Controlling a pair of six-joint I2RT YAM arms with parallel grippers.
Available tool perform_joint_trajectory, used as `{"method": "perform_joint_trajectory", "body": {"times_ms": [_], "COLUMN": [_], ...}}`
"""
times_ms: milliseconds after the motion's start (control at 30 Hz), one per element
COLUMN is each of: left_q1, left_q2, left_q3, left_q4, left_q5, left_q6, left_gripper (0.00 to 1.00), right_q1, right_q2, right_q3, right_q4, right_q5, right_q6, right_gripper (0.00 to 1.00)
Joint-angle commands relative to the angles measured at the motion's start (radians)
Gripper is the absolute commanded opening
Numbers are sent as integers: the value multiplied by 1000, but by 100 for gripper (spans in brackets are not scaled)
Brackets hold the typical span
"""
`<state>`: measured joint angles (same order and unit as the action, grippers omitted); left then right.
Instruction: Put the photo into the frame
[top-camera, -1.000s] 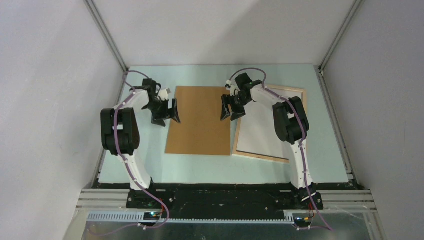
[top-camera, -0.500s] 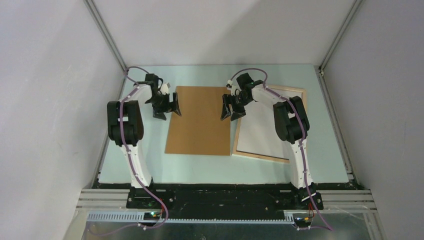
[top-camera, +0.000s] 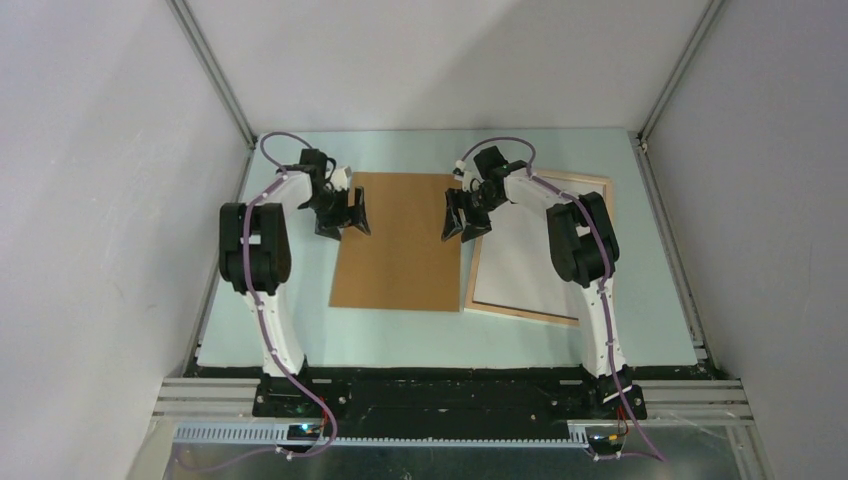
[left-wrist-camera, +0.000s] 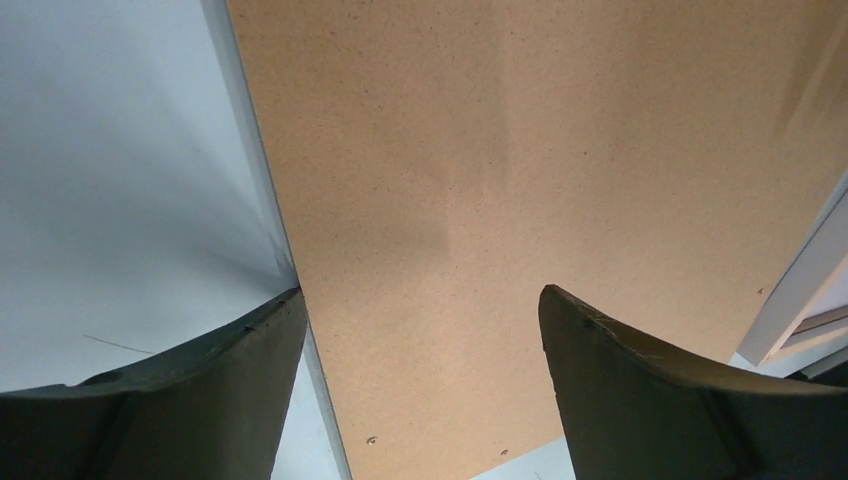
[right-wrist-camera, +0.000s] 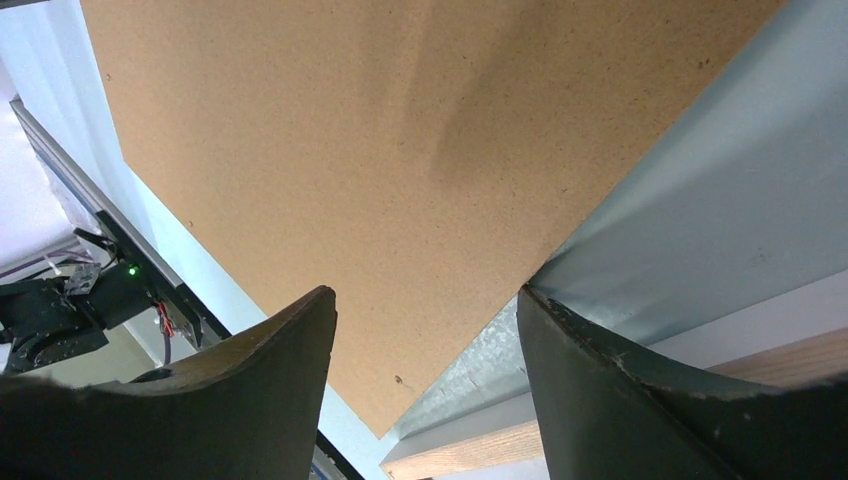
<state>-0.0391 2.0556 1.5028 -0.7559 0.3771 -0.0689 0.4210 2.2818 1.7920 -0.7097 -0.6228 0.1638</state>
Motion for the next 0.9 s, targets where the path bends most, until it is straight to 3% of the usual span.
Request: {"method": "perform_joint_trajectory", "body": {"times_ms": [0, 367, 867], "left_q1": [-38, -38, -43], "left_q2": [-2, -219, -398], "left_q3": [-60, -106, -148], "left_q4": [6, 6, 5], "left_q5": [238, 476, 676], "left_q6": [8, 54, 128], "left_gripper": [88, 86, 86], "right_q1": [13, 26, 43], "right_q2": [7, 21, 52], "right_q3": [-31, -58, -45], "right_q4": [52, 97, 99], "right_q5": [-76, -183, -234], "right_q6": [1, 7, -11], "right_gripper": [71, 71, 71]}}
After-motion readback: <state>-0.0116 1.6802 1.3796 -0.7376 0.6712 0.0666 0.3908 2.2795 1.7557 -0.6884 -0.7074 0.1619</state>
